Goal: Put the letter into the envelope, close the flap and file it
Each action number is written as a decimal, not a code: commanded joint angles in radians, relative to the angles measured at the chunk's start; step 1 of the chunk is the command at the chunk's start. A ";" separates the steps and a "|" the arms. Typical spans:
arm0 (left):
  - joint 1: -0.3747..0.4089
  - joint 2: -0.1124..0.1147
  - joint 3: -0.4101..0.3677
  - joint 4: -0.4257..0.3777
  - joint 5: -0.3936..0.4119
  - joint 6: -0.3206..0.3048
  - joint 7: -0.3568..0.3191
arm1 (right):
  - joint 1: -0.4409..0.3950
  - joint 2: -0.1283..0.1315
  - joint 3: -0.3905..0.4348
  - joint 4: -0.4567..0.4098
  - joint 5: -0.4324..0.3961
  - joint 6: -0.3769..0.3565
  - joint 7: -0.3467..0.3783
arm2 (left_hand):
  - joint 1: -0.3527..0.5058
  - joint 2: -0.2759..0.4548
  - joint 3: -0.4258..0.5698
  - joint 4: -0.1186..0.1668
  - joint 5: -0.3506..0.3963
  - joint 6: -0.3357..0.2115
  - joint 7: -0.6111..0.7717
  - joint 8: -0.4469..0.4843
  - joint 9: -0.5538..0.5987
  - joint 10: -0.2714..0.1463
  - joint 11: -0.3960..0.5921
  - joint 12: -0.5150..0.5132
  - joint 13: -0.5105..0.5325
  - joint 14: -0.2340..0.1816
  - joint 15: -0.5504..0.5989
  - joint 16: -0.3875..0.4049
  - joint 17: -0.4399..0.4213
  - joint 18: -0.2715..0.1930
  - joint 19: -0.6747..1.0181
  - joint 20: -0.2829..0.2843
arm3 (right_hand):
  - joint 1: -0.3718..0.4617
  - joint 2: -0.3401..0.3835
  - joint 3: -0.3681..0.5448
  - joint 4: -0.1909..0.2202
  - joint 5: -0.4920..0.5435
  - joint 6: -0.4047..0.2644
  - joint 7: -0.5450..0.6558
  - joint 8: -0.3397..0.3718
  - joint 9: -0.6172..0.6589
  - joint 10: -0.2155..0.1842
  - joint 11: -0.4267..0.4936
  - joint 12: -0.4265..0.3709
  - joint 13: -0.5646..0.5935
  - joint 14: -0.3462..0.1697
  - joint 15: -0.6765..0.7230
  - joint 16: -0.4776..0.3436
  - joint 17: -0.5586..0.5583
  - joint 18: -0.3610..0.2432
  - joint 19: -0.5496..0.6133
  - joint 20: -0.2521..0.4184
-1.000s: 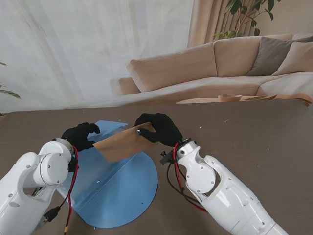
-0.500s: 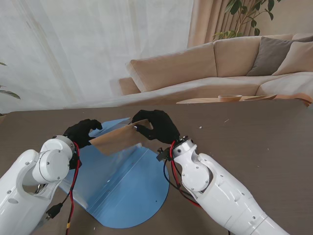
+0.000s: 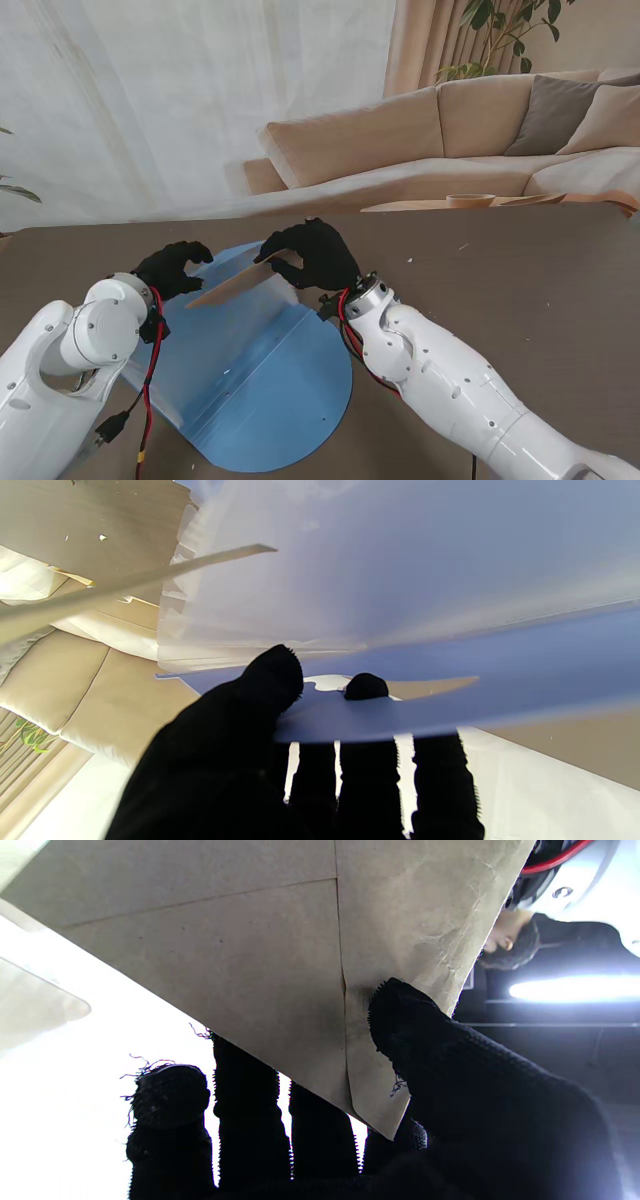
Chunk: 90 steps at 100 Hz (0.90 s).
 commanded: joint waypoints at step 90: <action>-0.040 -0.006 0.066 -0.092 -0.168 0.188 -0.023 | 0.182 -0.031 -0.205 0.250 -0.075 0.031 -0.114 | 0.119 0.078 -0.036 -0.009 -0.070 0.035 0.047 0.024 -0.051 0.025 -0.038 -0.029 0.055 -0.060 0.086 0.020 -0.002 0.033 0.038 -0.002 | -0.008 0.049 0.056 0.006 0.025 -0.153 0.057 -0.059 0.040 -0.069 -0.038 -0.021 -0.021 -0.063 -0.033 -0.015 0.001 -0.061 -0.028 -0.027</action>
